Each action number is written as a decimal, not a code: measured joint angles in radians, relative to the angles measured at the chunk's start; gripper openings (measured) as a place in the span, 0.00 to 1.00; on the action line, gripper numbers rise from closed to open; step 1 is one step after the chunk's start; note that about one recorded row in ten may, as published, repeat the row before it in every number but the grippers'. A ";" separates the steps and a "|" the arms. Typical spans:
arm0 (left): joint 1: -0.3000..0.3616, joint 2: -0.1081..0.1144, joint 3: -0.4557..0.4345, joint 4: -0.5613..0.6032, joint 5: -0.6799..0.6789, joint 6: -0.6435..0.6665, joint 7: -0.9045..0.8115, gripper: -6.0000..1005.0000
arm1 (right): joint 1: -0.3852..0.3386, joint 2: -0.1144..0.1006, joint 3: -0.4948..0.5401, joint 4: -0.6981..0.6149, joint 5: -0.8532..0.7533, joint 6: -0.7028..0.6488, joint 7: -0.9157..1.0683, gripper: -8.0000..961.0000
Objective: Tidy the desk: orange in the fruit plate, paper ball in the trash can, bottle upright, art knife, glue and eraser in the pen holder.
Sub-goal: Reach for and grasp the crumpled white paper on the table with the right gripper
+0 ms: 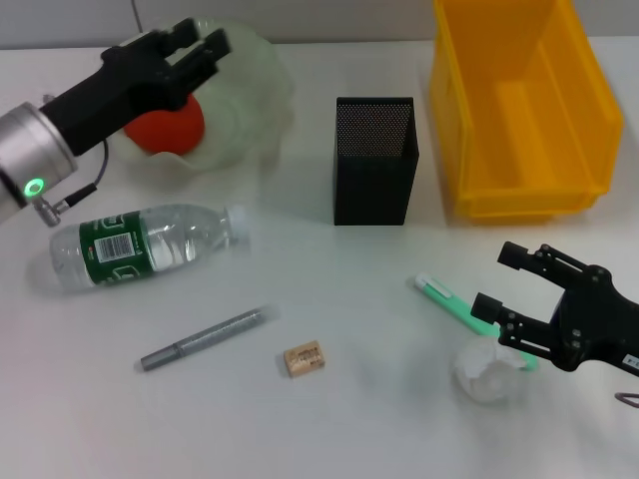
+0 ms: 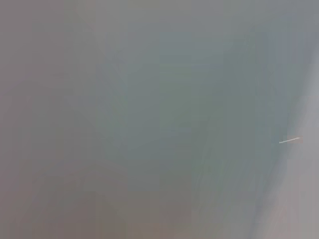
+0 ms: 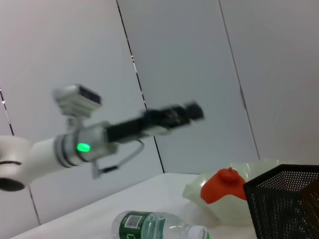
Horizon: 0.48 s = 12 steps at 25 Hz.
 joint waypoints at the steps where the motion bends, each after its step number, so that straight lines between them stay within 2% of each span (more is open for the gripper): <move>1: 0.005 0.000 0.002 0.002 0.001 0.025 0.000 0.48 | -0.001 0.000 0.002 0.000 0.000 0.000 0.000 0.83; 3: 0.031 0.001 0.024 0.013 0.005 0.164 0.010 0.48 | -0.001 0.000 0.002 0.001 0.000 0.000 0.000 0.83; 4: 0.057 0.001 0.066 0.033 0.006 0.256 0.031 0.48 | -0.001 0.000 0.003 0.001 0.000 0.000 0.000 0.83; 5: 0.057 0.001 0.066 0.033 0.006 0.256 0.031 0.48 | -0.001 0.000 0.003 0.001 0.000 0.000 0.000 0.83; 6: 0.082 0.002 0.115 0.054 0.006 0.327 0.054 0.48 | -0.001 0.000 0.005 0.001 0.000 0.000 0.000 0.83; 11: 0.151 0.000 0.239 0.078 0.003 0.413 0.110 0.49 | 0.005 0.000 0.006 0.002 0.007 0.000 0.003 0.83; 12: 0.151 0.000 0.239 0.078 0.003 0.413 0.110 0.50 | 0.008 0.000 0.006 0.001 0.007 -0.001 0.008 0.83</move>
